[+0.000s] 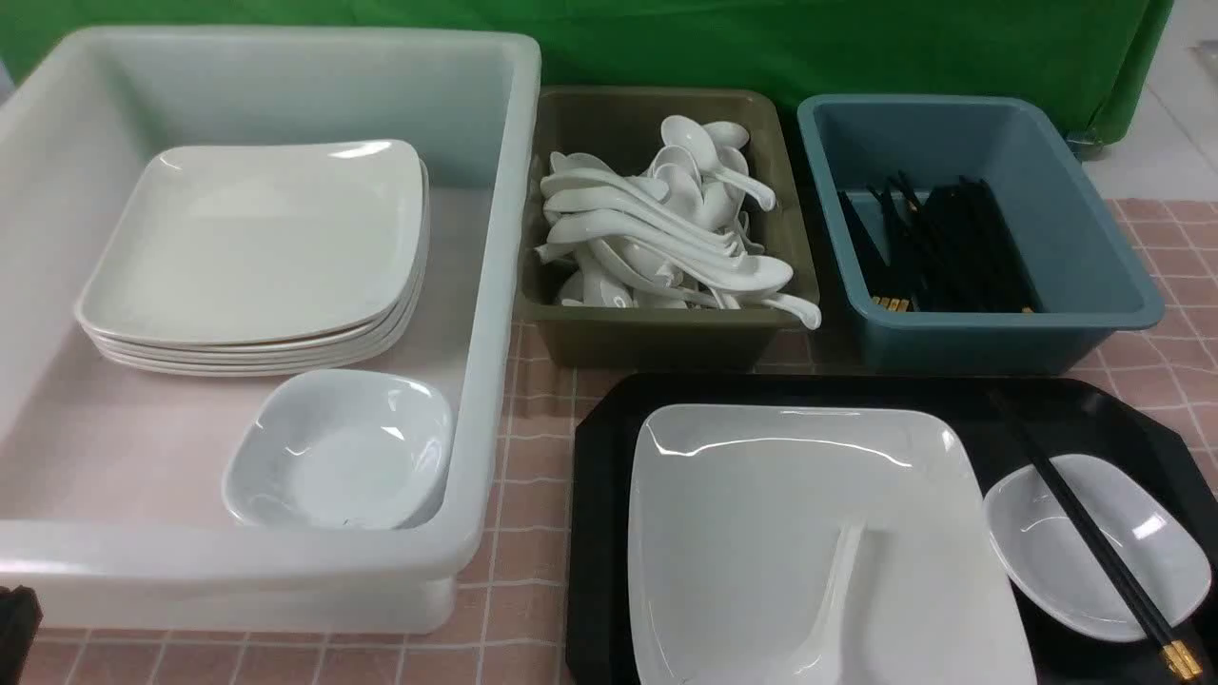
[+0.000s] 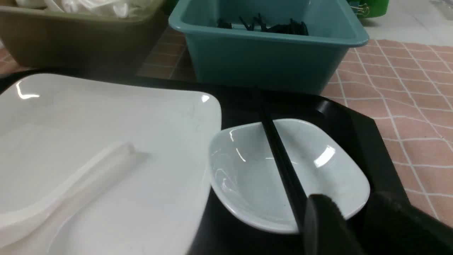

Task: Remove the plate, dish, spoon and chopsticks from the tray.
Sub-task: Use the right arm to grab a pair of chopsticks from the plate

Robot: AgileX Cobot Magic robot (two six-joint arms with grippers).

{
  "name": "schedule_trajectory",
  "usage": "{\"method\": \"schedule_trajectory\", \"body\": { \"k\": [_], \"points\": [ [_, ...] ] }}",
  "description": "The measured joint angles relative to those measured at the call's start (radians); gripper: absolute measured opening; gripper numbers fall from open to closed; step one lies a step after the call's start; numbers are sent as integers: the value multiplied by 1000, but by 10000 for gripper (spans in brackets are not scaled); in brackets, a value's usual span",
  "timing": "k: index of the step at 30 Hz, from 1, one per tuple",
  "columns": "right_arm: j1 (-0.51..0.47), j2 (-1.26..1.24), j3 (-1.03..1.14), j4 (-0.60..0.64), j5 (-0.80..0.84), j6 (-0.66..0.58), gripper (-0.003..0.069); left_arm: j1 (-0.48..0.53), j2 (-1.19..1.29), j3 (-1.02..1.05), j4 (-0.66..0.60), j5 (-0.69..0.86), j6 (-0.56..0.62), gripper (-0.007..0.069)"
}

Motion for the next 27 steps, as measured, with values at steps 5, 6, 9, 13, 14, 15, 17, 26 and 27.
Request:
{"method": "schedule_trajectory", "body": {
  "k": [5,6,9,13,14,15,17,26,27],
  "points": [
    [0,0,0,0,0,0,241,0,0,0,0,0,0,20],
    [0,0,0,0,0,0,241,0,0,0,0,0,0,20],
    [0,0,0,0,0,0,241,0,0,0,0,0,0,20],
    [0,0,0,0,0,0,241,0,0,0,0,0,0,20],
    [0,0,0,0,0,0,241,0,0,0,0,0,0,20],
    [0,0,0,0,0,0,241,0,0,0,0,0,0,20],
    [0,0,0,0,0,0,241,0,0,0,13,0,0,20],
    [0,0,0,0,0,0,241,0,0,0,-373,-262,-42,20],
    [0,0,0,0,0,0,241,0,0,0,-396,-278,-44,20]
  ]
}}
